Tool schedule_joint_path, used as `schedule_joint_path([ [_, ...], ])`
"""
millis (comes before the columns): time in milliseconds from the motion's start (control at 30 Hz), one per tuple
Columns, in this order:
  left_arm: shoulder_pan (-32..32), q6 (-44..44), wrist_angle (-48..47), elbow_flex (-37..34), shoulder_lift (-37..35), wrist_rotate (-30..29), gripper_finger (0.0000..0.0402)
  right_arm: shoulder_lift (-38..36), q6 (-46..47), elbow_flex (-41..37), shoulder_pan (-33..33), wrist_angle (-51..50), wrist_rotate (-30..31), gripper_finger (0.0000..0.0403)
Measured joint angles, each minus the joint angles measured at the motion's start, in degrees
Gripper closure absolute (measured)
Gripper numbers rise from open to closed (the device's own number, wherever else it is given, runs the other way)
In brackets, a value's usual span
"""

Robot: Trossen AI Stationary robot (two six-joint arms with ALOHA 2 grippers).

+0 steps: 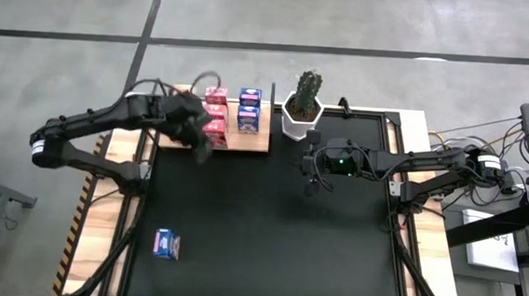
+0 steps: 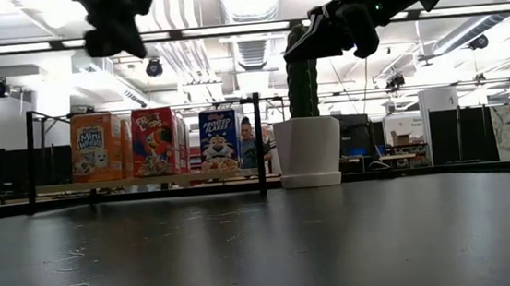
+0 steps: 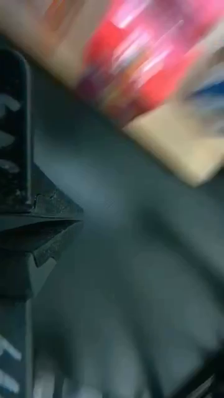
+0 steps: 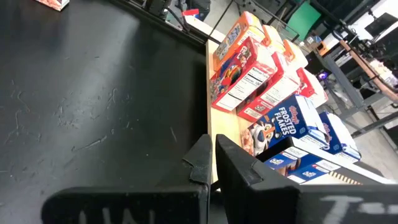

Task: Stack cereal on shelf
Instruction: Put the blue cereal box on the shelf and align it with the other blue cereal boxes

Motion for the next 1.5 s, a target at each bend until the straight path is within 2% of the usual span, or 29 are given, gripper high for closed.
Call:
schedule_joint_path([
  [100, -7.3, -14.8, -3.2, 0.0, 0.7, 2.3, 0.0402, 0.0, -0.7, 0.0, 0.0, 0.5, 0.0, 0.0392],
  [267, -24.9, -37.2, -3.7, 0.0, 3.5, 2.1, 0.0402, 0.0, -0.8, 0.0, 0.0, 0.8, 0.0, 0.0392],
  [467, -46.0, -63.5, -5.9, -0.1, 7.9, -5.6, 0.0402, 0.0, -0.4, 0.0, 0.0, 0.4, 0.0, 0.0392],
  [600, -55.3, -80.2, -6.9, -0.1, 10.9, -6.2, 0.0402, 0.0, 0.6, 0.0, 0.0, 0.2, 0.0, 0.0392],
  [667, -58.3, -85.6, -7.2, -0.1, 12.5, -4.7, 0.0400, 0.0, 1.0, 0.0, 0.0, 0.0, 0.0, 0.0392],
  [900, -61.8, -90.1, -8.1, 0.0, 15.4, -2.1, 0.0350, 0.0, 3.8, 0.0, 0.0, -1.6, -0.1, 0.0392],
  [1267, -62.9, -92.0, -10.7, 0.1, 15.5, 0.2, 0.0212, 0.0, 6.1, 0.0, 0.2, -3.1, -0.3, 0.0392],
  [1400, -63.1, -93.1, -14.9, 0.1, 15.5, 2.4, 0.0189, 0.0, 6.0, 0.0, 0.2, -3.1, -0.3, 0.0392],
  [1500, -63.5, -93.1, -16.1, 0.1, 15.5, -0.4, 0.0185, 0.0, 6.0, 0.0, 0.2, -3.1, -0.3, 0.0392],
])
